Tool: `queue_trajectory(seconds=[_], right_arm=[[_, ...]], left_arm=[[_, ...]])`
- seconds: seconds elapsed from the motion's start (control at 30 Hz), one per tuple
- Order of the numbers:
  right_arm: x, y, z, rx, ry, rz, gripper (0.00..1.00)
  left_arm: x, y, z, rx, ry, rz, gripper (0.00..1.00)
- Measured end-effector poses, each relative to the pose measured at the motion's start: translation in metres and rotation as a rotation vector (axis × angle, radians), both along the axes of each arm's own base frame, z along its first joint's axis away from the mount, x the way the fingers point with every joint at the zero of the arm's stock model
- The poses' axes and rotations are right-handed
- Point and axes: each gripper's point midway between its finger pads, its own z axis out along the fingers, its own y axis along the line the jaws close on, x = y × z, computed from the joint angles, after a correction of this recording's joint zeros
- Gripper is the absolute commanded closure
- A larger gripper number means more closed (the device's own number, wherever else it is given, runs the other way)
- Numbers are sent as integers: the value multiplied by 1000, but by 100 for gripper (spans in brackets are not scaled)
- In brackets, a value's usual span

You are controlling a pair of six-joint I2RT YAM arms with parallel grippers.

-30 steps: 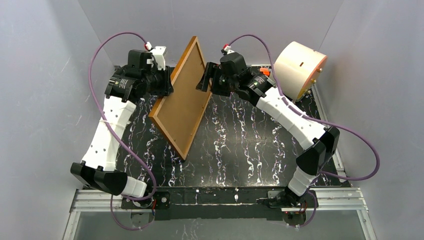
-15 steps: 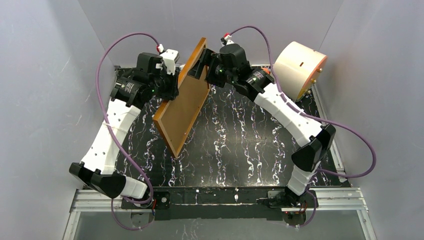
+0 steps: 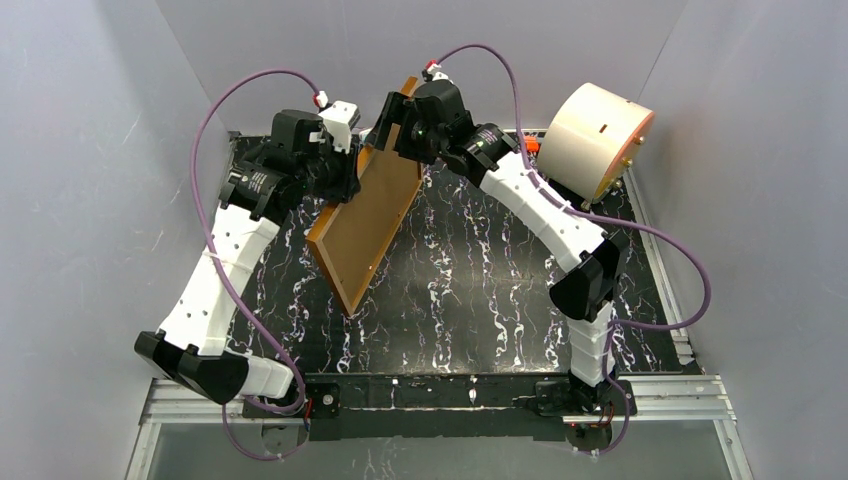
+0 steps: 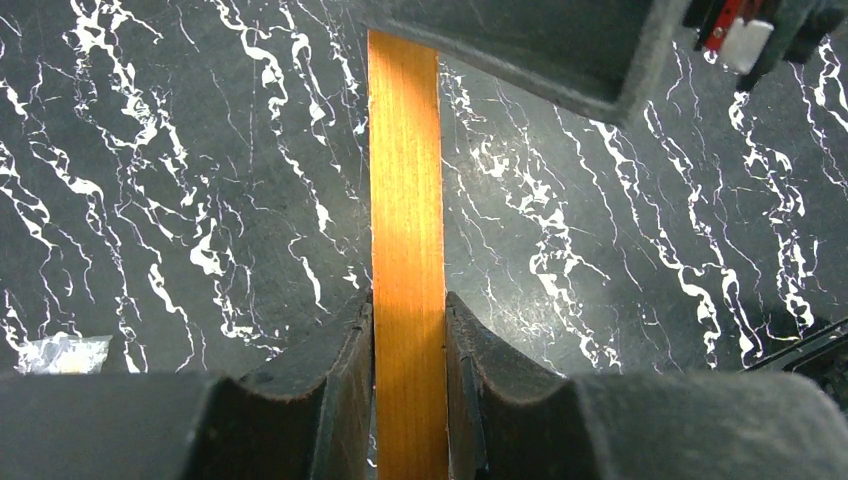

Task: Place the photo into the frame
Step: Turn over the photo frame at the center of the board.

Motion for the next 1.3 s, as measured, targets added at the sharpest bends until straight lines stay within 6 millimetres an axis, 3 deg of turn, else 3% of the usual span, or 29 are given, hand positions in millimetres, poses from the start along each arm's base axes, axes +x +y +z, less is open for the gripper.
queue_trajectory(seconds=[0.2, 0.33, 0.47, 0.7, 0.93, 1.1, 1.3], right_arm=[[9, 2, -1, -30, -36, -2, 10], [11, 3, -2, -40, -49, 3, 14], [13, 1, -1, -52, -59, -2, 16], [16, -7, -14, -108, -56, -28, 23], [16, -17, -24, -151, -36, -52, 25], [3, -41, -31, -179, -12, -79, 26], [-12, -84, -49, -188, 64, -114, 27]], left_arm=[[-1, -3, 0, -14, 0, -12, 88], [-1, -4, 0, -23, -4, -12, 80], [-2, -6, 0, -35, -10, -21, 63], [-17, -34, 2, -160, 20, -138, 50], [-21, -47, 11, -228, 19, -188, 15], [-31, -59, 17, -300, 11, -252, 4], [-37, -68, 26, -382, -1, -277, 1]])
